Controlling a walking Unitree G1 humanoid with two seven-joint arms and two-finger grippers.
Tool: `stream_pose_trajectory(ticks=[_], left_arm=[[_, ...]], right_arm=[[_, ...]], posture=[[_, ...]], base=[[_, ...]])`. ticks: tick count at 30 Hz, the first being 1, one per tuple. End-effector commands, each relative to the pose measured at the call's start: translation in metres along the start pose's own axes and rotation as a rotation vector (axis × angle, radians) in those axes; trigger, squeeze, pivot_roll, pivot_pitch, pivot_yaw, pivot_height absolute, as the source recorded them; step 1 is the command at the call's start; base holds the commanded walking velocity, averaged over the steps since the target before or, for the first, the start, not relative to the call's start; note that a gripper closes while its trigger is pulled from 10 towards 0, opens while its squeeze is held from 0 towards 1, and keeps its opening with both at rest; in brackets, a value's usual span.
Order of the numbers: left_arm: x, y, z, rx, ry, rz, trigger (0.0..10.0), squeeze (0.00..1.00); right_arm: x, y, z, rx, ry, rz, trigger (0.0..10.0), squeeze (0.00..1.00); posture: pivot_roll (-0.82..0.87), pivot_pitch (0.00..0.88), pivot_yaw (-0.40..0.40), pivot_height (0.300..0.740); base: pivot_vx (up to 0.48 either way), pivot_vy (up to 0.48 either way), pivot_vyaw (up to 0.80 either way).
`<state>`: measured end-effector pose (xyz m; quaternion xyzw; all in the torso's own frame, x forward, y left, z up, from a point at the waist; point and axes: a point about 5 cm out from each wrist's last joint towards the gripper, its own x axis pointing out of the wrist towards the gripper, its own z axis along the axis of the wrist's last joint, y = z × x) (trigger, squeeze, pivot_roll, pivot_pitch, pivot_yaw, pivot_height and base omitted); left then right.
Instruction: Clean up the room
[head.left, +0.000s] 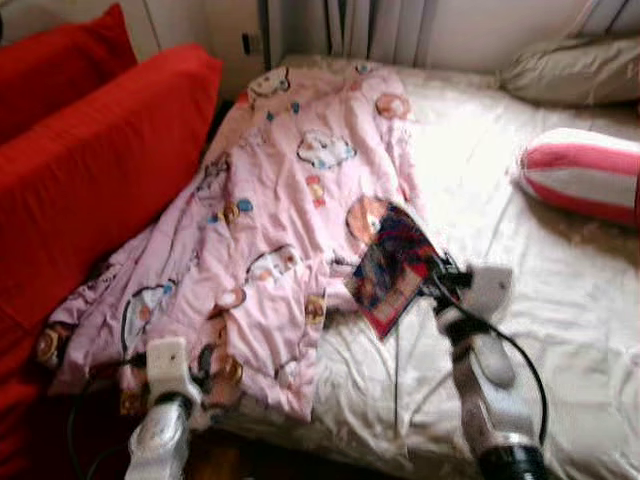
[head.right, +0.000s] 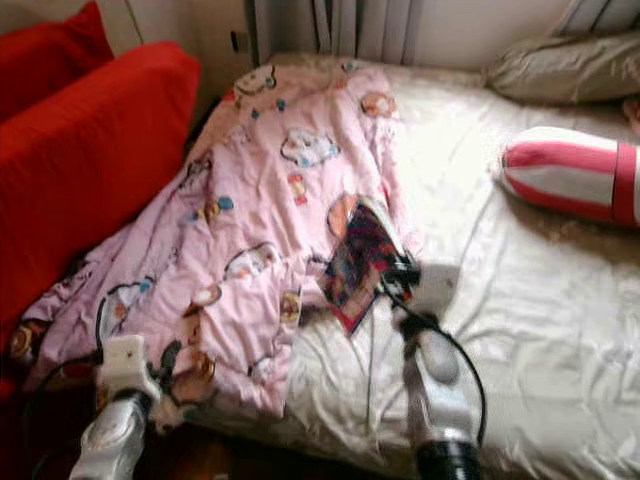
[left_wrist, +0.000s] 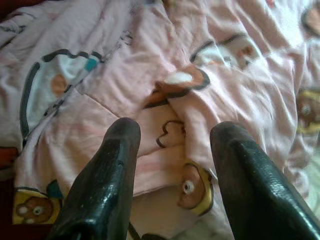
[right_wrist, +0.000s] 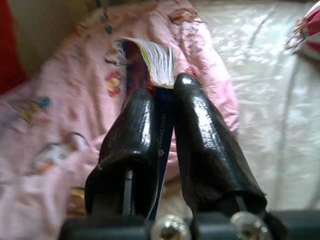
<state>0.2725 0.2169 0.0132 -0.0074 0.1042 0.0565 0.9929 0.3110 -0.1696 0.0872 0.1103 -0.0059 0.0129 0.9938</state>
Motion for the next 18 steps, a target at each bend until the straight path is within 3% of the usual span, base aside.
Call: stream_pose_trajectory(ticks=[1,7,18], left_arm=[[-0.0094,0.0088,-0.0138,0.017,0.053,0.02,10.0,0.0],[-0.0088,0.0094,-0.0128,0.018,0.05,0.017,10.0,0.0],[-0.0083,0.0111,-0.0113,0.02,0.04,0.017,10.0,0.0]], right_arm=[[0.0012,0.007,0.0032,0.002,-0.031,0.006,10.0,0.0],[0.0006,0.0095,0.0019,0.009,-0.036,0.003,10.0,0.0],[0.0006,0.0113,-0.0008,0.02,-0.041,-0.011,10.0,0.0]], posture=[[0.06,0.129,-0.055,0.74],[0.06,0.126,-0.051,0.74],[0.07,0.124,-0.043,0.74]], base=[[0.0,-0.364,-0.68],[0.0,-0.313,-0.66],[0.0,-0.364,0.0]])
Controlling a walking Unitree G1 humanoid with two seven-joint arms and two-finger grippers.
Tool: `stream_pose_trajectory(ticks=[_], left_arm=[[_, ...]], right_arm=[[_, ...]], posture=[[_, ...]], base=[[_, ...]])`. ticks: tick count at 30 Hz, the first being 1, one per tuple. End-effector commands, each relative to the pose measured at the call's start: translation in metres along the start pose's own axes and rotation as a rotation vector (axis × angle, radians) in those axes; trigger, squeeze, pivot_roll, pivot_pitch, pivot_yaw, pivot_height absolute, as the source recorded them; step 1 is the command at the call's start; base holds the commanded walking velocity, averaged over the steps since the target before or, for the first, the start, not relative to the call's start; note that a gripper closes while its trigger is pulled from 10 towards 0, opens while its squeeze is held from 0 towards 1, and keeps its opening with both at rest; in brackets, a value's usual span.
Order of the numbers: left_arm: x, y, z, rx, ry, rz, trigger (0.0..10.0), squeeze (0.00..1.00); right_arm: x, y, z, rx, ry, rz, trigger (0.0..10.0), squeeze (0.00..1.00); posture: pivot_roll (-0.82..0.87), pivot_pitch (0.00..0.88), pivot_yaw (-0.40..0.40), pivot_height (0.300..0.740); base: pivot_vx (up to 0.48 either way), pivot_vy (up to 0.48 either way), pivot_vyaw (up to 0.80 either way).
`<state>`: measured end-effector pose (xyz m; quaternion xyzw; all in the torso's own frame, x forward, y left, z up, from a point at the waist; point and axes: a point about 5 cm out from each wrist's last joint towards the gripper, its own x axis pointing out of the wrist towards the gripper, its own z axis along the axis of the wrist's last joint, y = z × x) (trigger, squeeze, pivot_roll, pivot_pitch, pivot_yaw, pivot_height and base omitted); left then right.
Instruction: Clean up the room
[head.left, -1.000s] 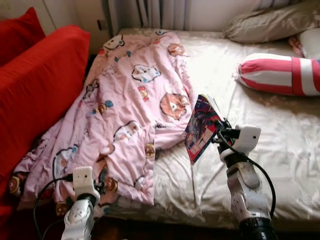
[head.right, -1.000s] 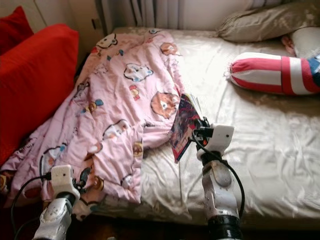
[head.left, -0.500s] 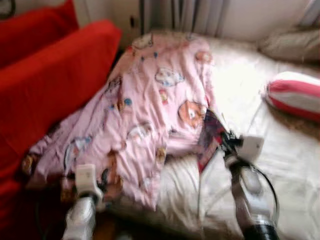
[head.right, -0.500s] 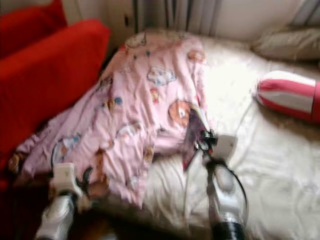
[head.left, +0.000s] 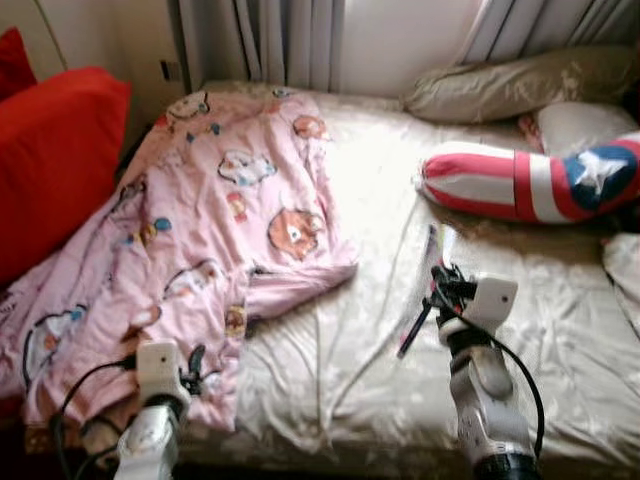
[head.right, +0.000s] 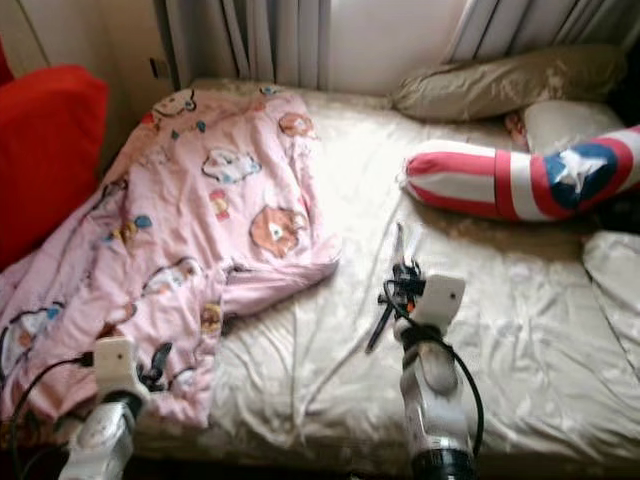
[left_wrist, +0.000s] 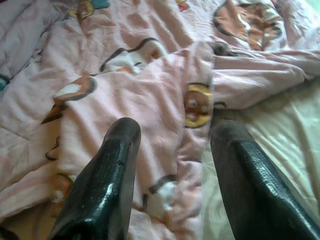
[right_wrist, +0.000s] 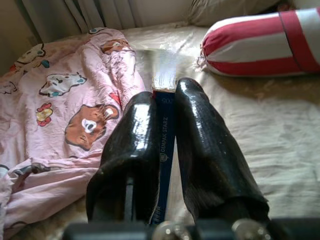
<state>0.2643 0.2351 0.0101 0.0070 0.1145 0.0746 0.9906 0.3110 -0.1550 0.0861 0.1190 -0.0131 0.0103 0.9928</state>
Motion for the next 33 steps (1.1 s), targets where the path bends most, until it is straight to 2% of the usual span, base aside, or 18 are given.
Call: stream_pose_trajectory(ticks=[1,24,29,33], left_arm=[[-0.0032,-0.008,-0.0069,-0.006,0.021,-0.023,10.0,0.0],[-0.004,-0.0091,-0.0074,-0.01,0.019,-0.025,10.0,0.0],[-0.0043,-0.0093,-0.0077,-0.012,0.019,-0.025,10.0,0.0],[-0.0045,-0.009,-0.008,-0.011,0.021,-0.024,10.0,0.0]], right_arm=[[0.0004,-0.0032,0.0033,0.003,-0.025,-0.009,10.0,0.0],[0.0001,-0.0044,-0.0025,0.026,0.0,-0.023,10.0,0.0],[0.0007,-0.0034,-0.0035,0.026,0.007,-0.012,10.0,0.0],[0.0005,-0.0032,-0.0048,0.027,0.012,-0.012,10.0,0.0]], posture=[[0.07,0.124,-0.043,0.74],[0.06,0.135,-0.046,0.74],[0.07,0.136,-0.046,0.74],[0.07,0.136,-0.047,0.74]], base=[[0.0,-0.368,0.0],[0.0,-0.366,-0.08],[0.0,-0.298,0.0],[0.0,0.0,0.0]])
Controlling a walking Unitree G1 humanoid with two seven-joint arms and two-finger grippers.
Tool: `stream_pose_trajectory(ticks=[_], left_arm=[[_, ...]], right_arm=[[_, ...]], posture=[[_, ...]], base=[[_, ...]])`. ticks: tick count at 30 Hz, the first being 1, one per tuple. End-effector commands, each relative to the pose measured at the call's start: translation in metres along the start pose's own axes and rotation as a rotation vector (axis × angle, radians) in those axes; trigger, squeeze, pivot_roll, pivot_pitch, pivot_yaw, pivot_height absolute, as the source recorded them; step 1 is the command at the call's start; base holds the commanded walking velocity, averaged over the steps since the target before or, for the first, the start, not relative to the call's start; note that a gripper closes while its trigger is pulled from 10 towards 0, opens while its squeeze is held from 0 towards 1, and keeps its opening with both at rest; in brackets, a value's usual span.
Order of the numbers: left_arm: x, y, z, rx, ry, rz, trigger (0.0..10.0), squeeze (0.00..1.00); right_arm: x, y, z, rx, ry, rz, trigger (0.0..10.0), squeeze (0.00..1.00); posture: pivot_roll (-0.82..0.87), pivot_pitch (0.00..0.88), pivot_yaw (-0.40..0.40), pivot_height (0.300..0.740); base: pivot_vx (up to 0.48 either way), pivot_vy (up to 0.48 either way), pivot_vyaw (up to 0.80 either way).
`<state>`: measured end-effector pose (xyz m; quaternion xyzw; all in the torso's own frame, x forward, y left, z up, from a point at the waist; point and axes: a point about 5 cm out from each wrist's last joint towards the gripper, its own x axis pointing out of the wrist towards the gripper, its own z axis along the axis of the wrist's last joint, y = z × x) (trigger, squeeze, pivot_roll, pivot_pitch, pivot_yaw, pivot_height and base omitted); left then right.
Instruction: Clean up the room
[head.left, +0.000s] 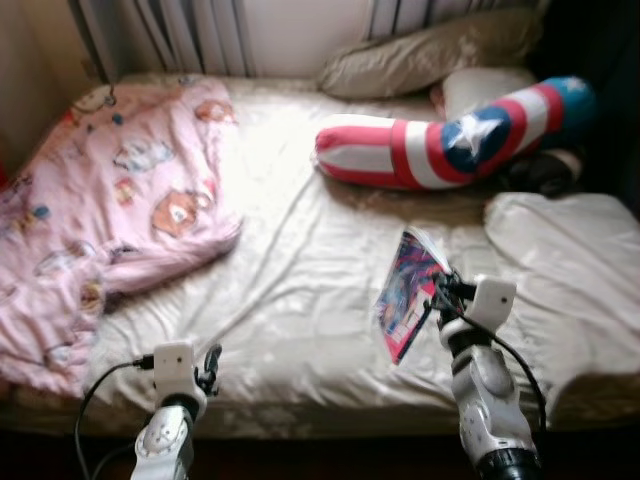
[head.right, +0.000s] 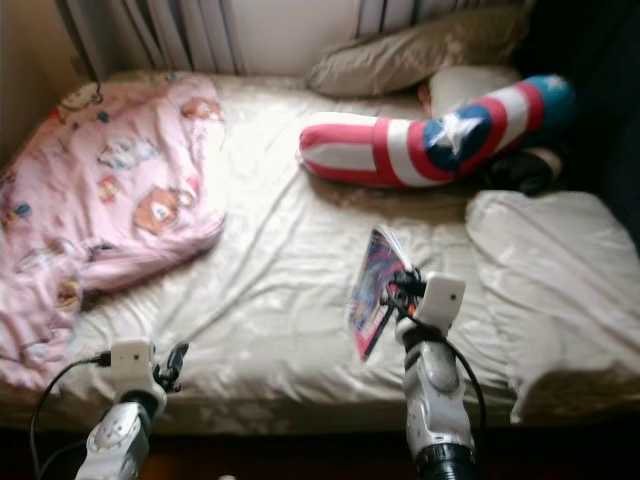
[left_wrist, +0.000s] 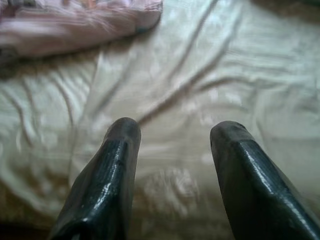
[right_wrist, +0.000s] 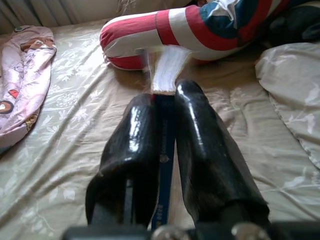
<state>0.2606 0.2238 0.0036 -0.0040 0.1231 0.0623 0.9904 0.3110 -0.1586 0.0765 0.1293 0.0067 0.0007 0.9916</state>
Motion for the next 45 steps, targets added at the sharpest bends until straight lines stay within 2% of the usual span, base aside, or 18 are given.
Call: stream_pose_trajectory(ticks=[1,30,45], left_arm=[[-0.001,0.002,-0.001,0.006,0.003,0.004,10.0,0.0],[-0.002,0.001,-0.003,0.0,0.01,-0.002,10.0,0.0],[-0.003,0.001,-0.004,0.008,0.012,-0.007,10.0,0.0]], right_arm=[[0.001,0.003,0.003,0.006,-0.024,0.012,10.0,0.0],[0.0,0.009,-0.004,0.001,0.023,0.084,10.0,0.0],[-0.002,0.011,-0.009,-0.002,0.047,0.094,10.0,0.0]], posture=[[0.07,0.136,-0.047,0.74],[0.06,0.14,-0.05,0.74],[0.07,0.144,-0.051,0.74]], base=[[0.0,0.0,0.0],[0.0,0.0,0.0],[0.261,0.0,0.0]])
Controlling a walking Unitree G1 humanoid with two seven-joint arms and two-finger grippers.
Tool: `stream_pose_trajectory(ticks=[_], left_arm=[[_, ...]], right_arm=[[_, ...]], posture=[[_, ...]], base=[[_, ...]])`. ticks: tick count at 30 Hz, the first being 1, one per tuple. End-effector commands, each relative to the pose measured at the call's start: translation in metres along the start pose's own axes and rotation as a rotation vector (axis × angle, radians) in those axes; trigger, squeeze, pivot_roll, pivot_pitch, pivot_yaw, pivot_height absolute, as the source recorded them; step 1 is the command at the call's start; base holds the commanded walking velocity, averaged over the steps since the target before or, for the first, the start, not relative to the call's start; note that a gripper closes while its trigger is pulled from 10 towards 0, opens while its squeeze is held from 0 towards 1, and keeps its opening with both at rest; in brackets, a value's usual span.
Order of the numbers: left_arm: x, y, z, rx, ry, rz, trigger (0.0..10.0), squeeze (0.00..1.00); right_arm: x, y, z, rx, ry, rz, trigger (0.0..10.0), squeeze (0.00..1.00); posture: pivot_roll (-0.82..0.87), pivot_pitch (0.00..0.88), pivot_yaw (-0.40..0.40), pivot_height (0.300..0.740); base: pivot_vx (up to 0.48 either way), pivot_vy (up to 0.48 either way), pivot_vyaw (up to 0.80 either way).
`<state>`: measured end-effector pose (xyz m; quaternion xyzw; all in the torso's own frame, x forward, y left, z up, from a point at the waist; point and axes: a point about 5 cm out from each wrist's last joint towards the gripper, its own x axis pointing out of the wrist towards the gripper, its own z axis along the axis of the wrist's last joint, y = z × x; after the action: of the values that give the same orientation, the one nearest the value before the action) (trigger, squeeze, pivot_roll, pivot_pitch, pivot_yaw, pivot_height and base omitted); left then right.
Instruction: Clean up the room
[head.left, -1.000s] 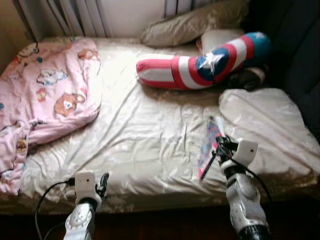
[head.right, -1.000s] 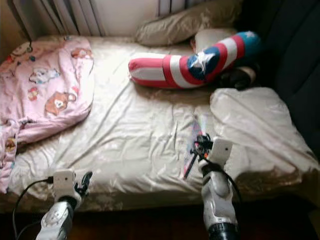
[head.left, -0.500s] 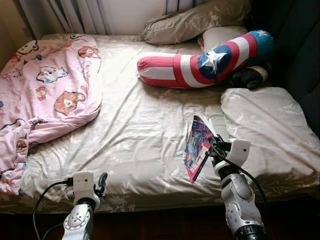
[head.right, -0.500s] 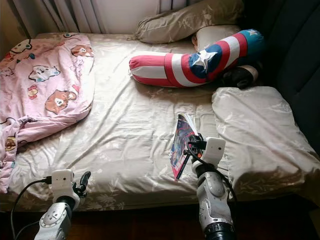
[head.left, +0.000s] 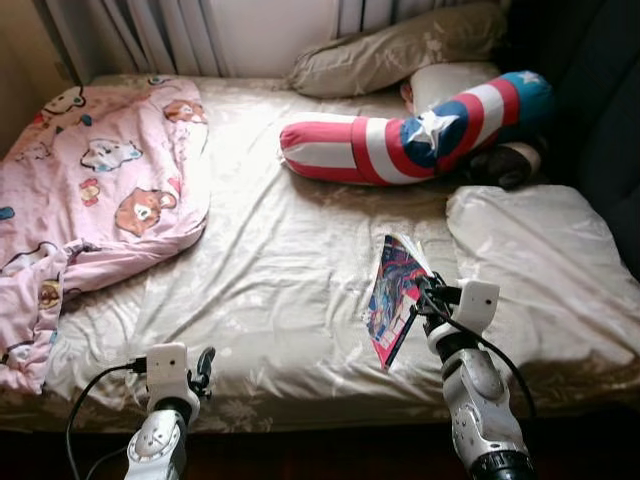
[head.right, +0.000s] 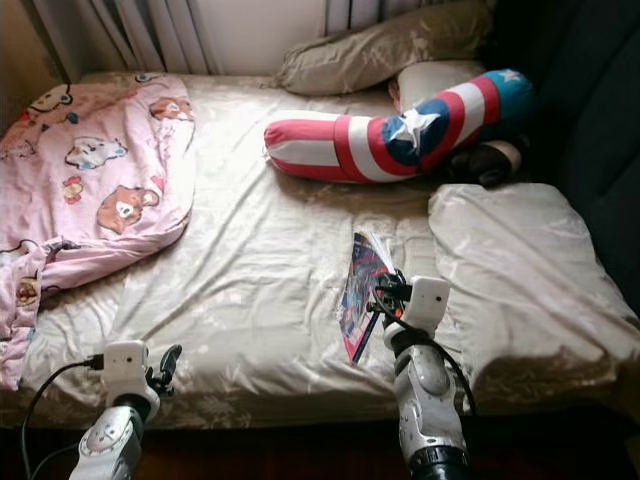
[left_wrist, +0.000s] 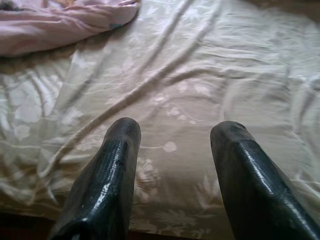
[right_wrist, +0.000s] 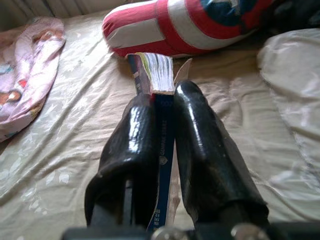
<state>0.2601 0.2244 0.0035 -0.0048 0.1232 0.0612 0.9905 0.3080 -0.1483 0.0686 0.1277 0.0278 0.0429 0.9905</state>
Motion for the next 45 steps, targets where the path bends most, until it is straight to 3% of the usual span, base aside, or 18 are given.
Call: stream_pose_trajectory(ticks=[1,16,24,25,26,30,39,44,45], left_arm=[[-0.003,0.0,-0.004,0.01,0.014,-0.006,10.0,0.0],[-0.003,-0.001,-0.004,0.008,0.01,-0.009,10.0,0.0],[-0.002,-0.001,-0.001,0.006,-0.005,-0.011,10.0,0.0],[-0.001,-0.003,0.002,0.003,-0.017,-0.016,10.0,0.0],[0.0,-0.003,0.003,0.002,-0.024,-0.018,10.0,0.0],[0.003,-0.006,0.01,-0.003,-0.051,-0.027,10.0,0.0],[0.007,-0.009,0.025,-0.009,-0.125,-0.034,10.0,0.0],[0.011,-0.013,0.044,-0.022,-0.212,-0.038,10.0,0.0],[0.012,-0.014,0.051,-0.019,-0.243,-0.042,10.0,0.0]], right_arm=[[0.001,0.003,0.001,0.002,-0.003,0.019,10.0,0.0],[0.001,0.004,0.0,0.005,0.005,0.029,10.0,0.0],[0.001,0.005,-0.001,0.042,0.0,0.037,10.0,0.0],[0.003,0.005,-0.003,0.181,0.006,0.013,10.0,0.0],[0.004,0.005,-0.004,0.253,0.007,0.0,10.0,0.0],[0.008,0.005,-0.004,0.321,0.008,-0.022,10.0,0.0],[0.012,0.013,0.0,0.213,-0.008,0.03,10.0,0.0],[0.011,0.009,-0.002,0.204,-0.01,0.019,10.0,0.0],[0.01,0.011,-0.002,0.161,-0.009,0.04,10.0,0.0]], posture=[[0.06,0.145,-0.05,0.74],[0.07,0.147,-0.052,0.74],[0.06,0.15,-0.051,0.74],[0.06,0.151,-0.051,0.74],[0.06,0.151,-0.051,0.74],[0.06,0.151,-0.05,0.74],[0.06,0.154,-0.047,0.74],[0.05,0.155,-0.044,0.74],[0.05,0.155,-0.044,0.74]], base=[[0.27,0.0,0.0],[0.277,0.0,0.0],[0.0,0.0,0.0],[0.0,0.0,0.0],[0.0,0.0,0.0],[0.0,0.0,0.0],[0.0,0.0,0.0],[0.0,0.0,0.0],[0.0,0.0,0.0]])
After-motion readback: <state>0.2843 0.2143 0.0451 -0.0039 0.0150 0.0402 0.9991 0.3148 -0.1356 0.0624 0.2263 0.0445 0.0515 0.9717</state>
